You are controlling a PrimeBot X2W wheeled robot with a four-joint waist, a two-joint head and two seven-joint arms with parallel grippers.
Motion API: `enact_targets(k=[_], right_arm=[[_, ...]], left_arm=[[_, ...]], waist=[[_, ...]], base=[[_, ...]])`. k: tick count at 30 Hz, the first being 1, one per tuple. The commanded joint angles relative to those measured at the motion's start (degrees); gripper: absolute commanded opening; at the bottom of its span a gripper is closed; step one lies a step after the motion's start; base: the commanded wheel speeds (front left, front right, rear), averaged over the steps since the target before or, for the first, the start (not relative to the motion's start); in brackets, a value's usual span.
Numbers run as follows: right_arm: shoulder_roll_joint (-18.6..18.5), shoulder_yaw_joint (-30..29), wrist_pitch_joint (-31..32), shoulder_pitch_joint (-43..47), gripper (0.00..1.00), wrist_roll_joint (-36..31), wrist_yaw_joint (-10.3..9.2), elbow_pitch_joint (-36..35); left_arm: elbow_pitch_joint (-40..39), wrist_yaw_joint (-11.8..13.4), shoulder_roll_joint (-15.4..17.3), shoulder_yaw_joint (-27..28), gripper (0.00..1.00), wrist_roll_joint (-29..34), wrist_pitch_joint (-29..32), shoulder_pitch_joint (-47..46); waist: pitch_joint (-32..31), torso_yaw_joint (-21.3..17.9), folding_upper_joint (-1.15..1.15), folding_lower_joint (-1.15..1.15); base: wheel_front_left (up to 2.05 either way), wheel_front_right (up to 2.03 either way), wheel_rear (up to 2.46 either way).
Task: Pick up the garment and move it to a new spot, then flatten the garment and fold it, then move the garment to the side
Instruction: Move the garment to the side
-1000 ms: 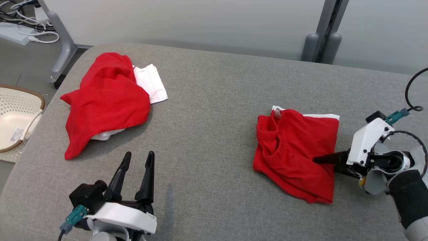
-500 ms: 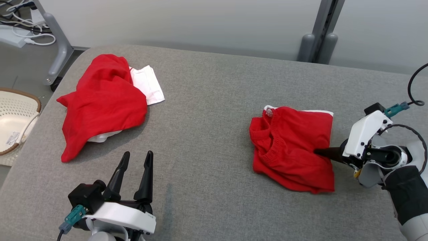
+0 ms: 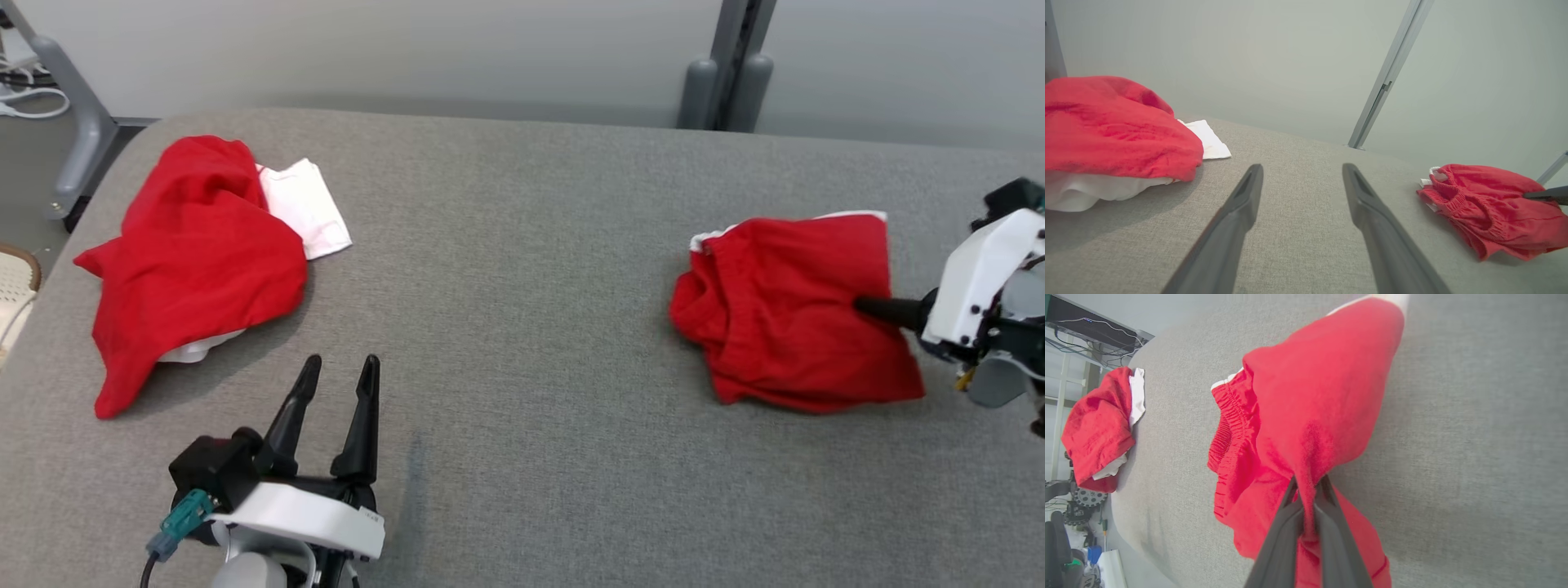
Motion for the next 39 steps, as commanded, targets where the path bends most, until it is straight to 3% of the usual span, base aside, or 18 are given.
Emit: enact_targets(k=[1, 7, 20, 29, 39], right_arm=[[-0.8, 0.11, -0.59, -0.46, 0.0, -0.16, 0.06, -0.87], [-6.15, 2.51, -4.19, -3.71, 0.0, -1.62, 0.06, -3.18], [-10.81, 7.54, -8.84, -14.71, 0.0, -5.66, 0.05, -0.6], [-14.46, 11.12, -13.86, -23.89, 0.0, -10.45, 0.04, 2.03], [-16.23, 12.6, -18.89, -30.44, 0.0, -15.48, 0.04, 9.7]], left_arm=[[-0.41, -0.18, 0.19, 0.08, 1.0, 0.49, -0.24, -1.56], [-3.27, -0.36, 0.2, -0.71, 1.0, 2.26, -0.24, -4.26], [-7.05, -0.42, 0.2, -7.07, 1.0, 6.66, -0.17, -12.79], [-7.28, -0.47, 0.61, -9.6, 1.0, 7.46, -0.17, -16.7], [-7.43, -0.48, 1.22, -9.72, 1.0, 7.02, -0.16, -17.5]], waist=[[1.16, -0.97, 0.0, 0.0], [5.77, -4.88, 0.0, 0.0], [16.23, -11.41, 0.0, 0.0], [23.34, -12.22, 0.0, 0.0], [25.08, -11.69, 0.0, 0.0]], base=[[0.0, 0.0, 0.0], [0.0, 0.0, 0.0], [0.0, 0.0, 0.0], [0.0, 0.0, 0.0], [0.0, 0.0, 0.0]])
